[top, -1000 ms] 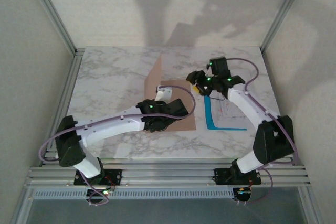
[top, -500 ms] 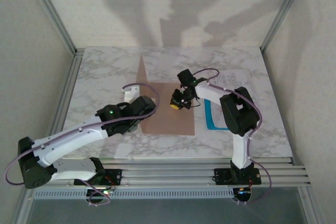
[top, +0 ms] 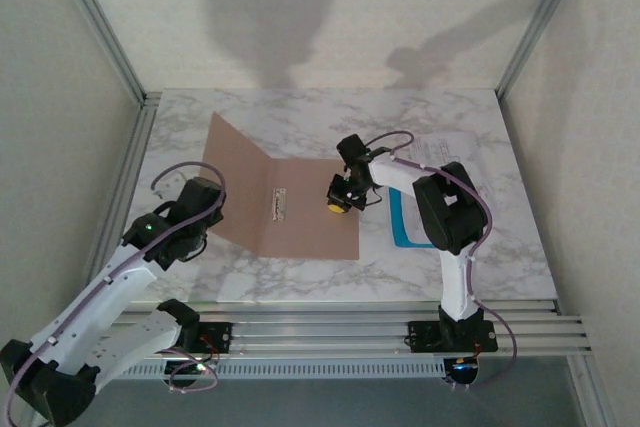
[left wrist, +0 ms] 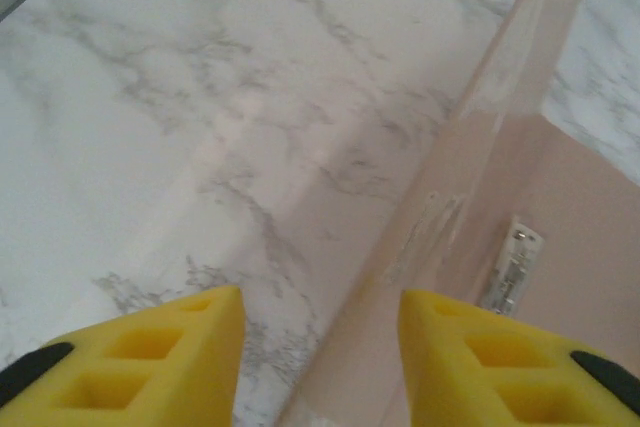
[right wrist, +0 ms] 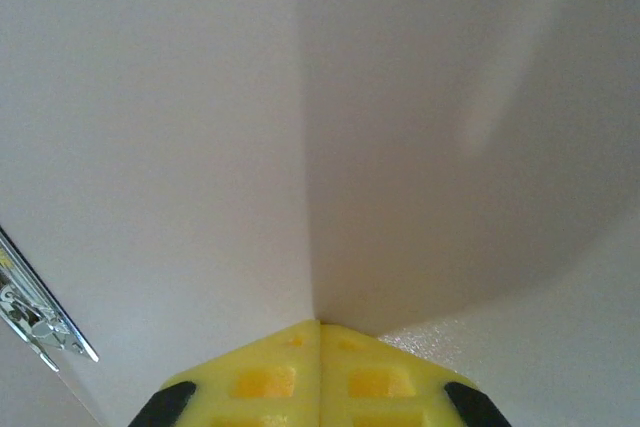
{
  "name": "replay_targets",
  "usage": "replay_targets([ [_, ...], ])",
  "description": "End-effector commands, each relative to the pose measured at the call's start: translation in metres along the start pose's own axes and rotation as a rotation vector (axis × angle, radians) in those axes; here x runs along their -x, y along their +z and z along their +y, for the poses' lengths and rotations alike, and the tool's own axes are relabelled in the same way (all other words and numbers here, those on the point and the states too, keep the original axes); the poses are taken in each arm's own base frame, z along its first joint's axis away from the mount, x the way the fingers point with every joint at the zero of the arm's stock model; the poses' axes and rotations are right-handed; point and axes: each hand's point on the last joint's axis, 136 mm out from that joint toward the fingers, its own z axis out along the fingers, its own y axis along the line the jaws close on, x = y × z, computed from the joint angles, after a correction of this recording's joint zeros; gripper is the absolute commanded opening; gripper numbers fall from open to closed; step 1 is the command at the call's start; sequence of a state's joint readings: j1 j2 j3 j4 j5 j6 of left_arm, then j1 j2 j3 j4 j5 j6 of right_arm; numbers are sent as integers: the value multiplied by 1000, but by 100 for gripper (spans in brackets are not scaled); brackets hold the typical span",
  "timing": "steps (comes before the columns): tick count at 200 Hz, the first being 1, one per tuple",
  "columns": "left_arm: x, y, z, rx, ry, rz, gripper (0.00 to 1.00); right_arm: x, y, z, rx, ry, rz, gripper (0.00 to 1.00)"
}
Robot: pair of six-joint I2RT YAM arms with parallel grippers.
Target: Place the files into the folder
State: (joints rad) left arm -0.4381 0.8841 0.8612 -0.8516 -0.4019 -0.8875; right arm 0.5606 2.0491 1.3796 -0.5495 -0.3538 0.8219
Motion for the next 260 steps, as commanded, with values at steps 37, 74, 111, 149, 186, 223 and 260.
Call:
replay_targets([
  [37, -33, 41, 54, 167, -86, 239, 48, 7, 9, -35, -132, 18, 13, 6],
  [74, -45, 61, 70, 182, -211, 343, 58, 8, 9, -33, -129, 13, 28, 7],
  [111, -49, 73, 76, 140, -357, 411, 66, 9, 7, -31, -127, 14, 29, 8],
  [149, -43, 73, 72, 102, -452, 452, 75, 12, 0, -23, -107, 4, 25, 10],
  [186, -23, 60, 67, 82, -534, 394, 78, 15, -10, -7, -67, -16, 20, 12],
  [223, 25, 38, 69, 130, -550, 260, 83, 18, -18, 3, -45, -23, 20, 13],
  [260, 59, 17, 62, 114, -545, 182, 83, 19, -22, 10, -27, -26, 16, 14],
])
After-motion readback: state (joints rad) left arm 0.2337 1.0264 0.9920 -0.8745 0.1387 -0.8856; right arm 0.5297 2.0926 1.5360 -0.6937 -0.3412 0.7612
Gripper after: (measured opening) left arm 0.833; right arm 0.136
